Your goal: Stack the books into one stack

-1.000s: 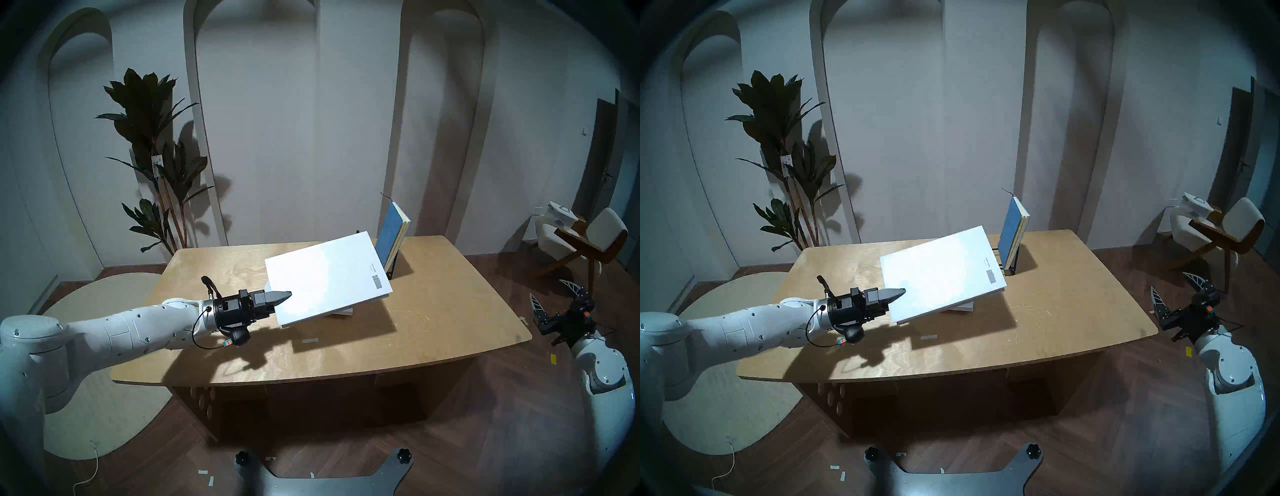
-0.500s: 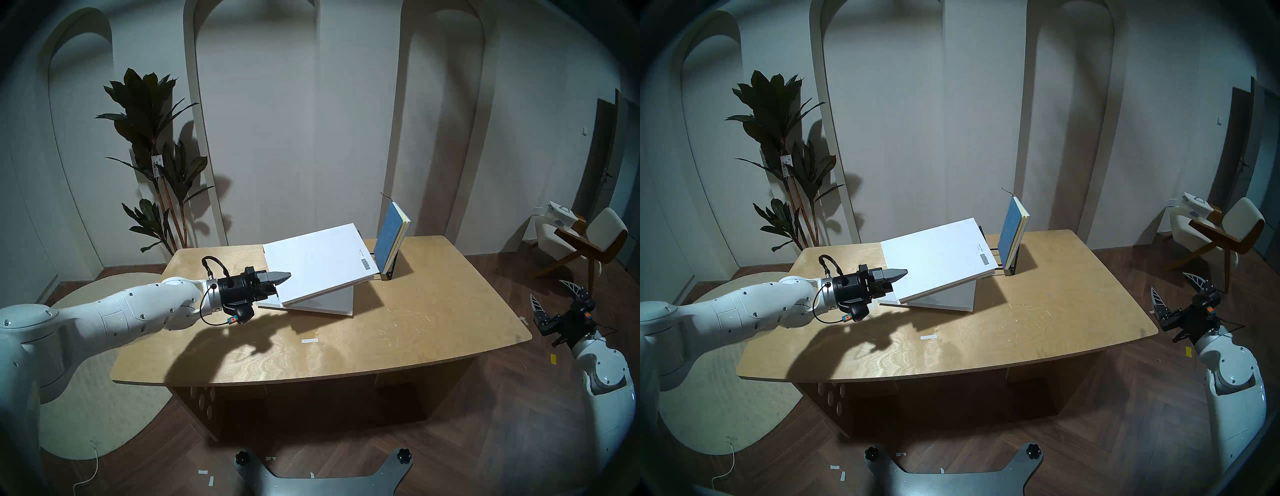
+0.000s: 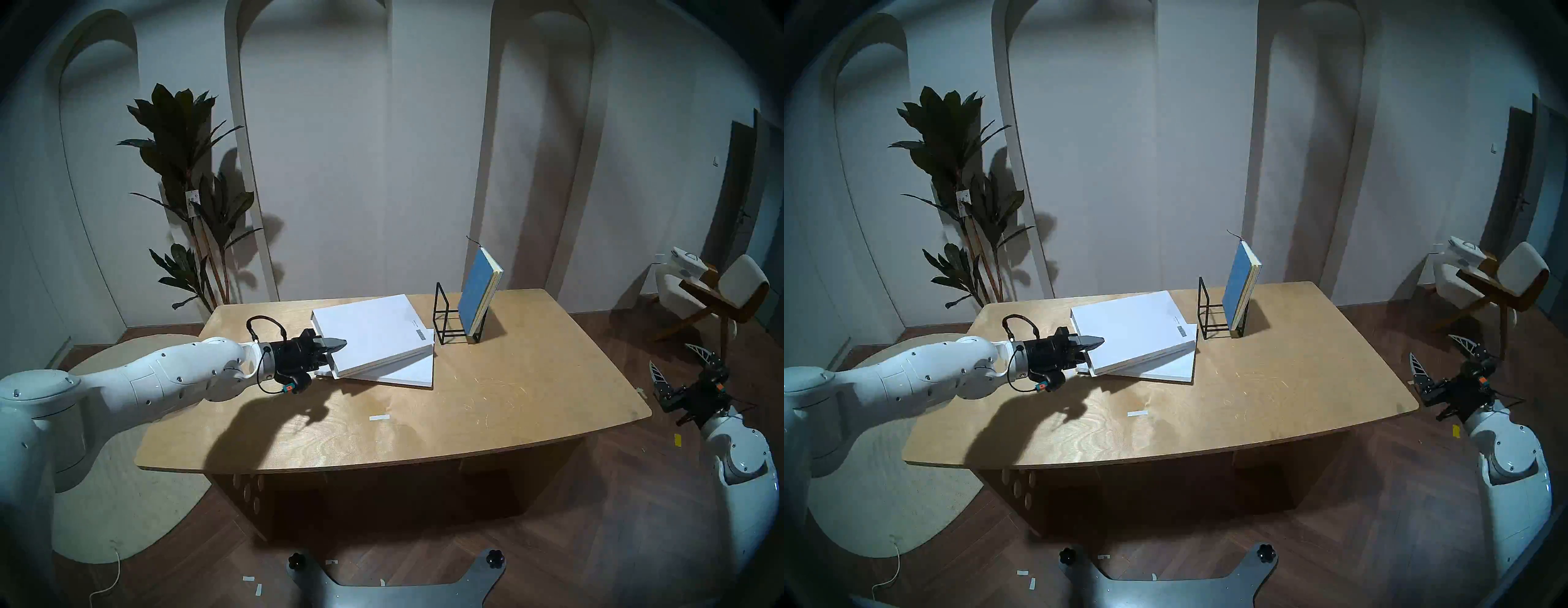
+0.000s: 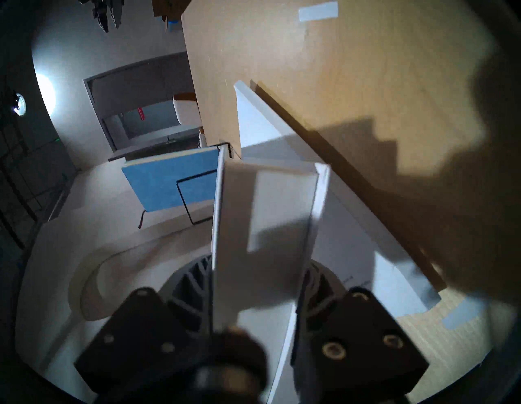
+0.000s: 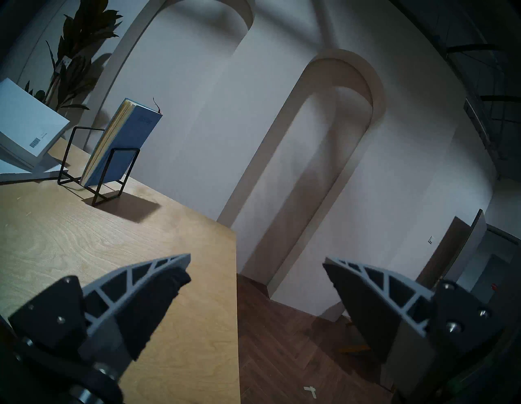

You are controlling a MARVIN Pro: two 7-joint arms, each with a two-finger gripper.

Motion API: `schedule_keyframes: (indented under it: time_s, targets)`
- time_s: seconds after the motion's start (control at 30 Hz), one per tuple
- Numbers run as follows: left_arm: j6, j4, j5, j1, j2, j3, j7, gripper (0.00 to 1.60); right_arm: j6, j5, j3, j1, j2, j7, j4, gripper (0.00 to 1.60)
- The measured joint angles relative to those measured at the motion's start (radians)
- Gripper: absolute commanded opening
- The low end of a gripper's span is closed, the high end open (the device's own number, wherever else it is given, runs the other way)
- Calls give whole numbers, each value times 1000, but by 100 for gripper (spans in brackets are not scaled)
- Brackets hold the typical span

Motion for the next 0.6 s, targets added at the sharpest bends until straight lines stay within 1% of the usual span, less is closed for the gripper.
schedule_keyframes:
  time_s: [0.17,0.5,0.53,0.57,0.6]
  targets:
    - [-4,36,-9,-2,-32,-1,-29,0,0,0,1,0,0,0,-1,160]
    - [-25,110,25,-3,-60,11,-22,0,0,0,2,-1,0,1,-2,160]
    - [-25,118,42,-6,-61,19,-12,107,0,0,2,-1,0,1,-3,160]
    - [-24,121,59,-9,-61,28,-4,160,0,0,2,-1,0,1,-3,160]
    - [-22,123,70,-11,-61,33,0,160,0,0,2,-1,0,1,-3,160]
